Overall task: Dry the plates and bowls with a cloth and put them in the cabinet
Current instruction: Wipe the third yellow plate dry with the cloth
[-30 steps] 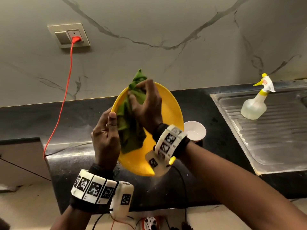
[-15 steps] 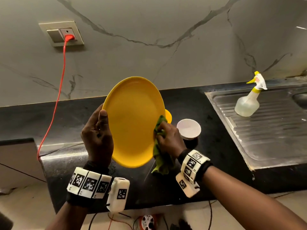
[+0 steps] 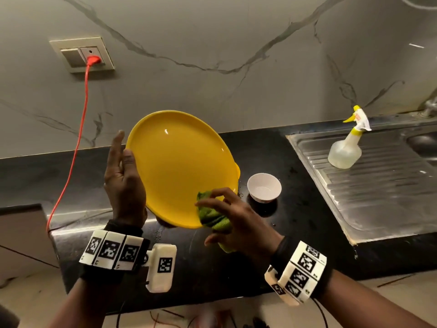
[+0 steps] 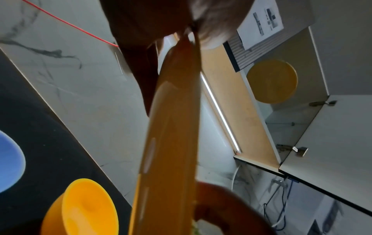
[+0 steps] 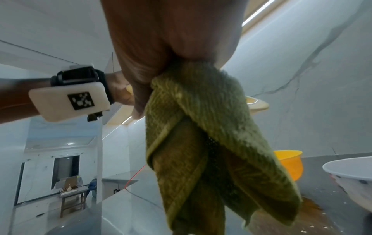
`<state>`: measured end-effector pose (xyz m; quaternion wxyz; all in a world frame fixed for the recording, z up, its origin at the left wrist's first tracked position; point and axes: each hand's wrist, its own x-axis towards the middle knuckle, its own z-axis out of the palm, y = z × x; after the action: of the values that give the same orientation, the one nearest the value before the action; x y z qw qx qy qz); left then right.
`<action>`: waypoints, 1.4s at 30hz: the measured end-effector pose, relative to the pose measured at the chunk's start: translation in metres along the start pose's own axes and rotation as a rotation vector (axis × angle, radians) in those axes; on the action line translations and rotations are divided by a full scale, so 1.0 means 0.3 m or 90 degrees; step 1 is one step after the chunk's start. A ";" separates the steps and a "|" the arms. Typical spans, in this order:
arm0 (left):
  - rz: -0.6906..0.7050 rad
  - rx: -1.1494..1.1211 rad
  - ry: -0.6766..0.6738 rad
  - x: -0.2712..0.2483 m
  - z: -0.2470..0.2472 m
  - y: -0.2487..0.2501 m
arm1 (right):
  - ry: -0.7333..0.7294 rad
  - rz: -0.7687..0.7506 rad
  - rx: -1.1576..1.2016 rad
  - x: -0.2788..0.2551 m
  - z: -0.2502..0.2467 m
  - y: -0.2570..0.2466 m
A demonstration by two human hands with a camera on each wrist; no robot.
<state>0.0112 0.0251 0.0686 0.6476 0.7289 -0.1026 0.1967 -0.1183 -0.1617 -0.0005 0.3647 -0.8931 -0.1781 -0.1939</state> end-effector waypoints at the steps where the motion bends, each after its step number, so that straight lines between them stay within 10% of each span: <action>1: -0.003 -0.006 -0.008 0.003 0.002 0.005 | 0.006 -0.015 -0.038 -0.008 0.011 -0.005; 15: -0.133 -0.152 -0.140 0.021 -0.008 0.145 | 0.225 -0.038 -0.166 0.099 -0.211 0.002; 23: 0.198 0.206 -0.209 0.047 -0.043 0.161 | 0.221 0.144 -0.008 0.257 -0.539 0.000; 27: 0.073 0.087 -0.492 0.002 -0.009 0.212 | 0.135 0.230 0.090 0.245 -0.547 0.050; 34: -0.023 -0.045 -0.453 -0.095 0.059 0.156 | 0.351 0.325 0.304 0.191 -0.418 0.062; 42: -0.044 -0.011 -0.377 -0.140 0.131 0.121 | 0.359 0.005 -0.018 0.192 -0.085 -0.094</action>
<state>-0.0351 -0.0231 0.0805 0.6019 0.7523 -0.2637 -0.0479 -0.0871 -0.1509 0.0601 0.3883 -0.8096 -0.0633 -0.4356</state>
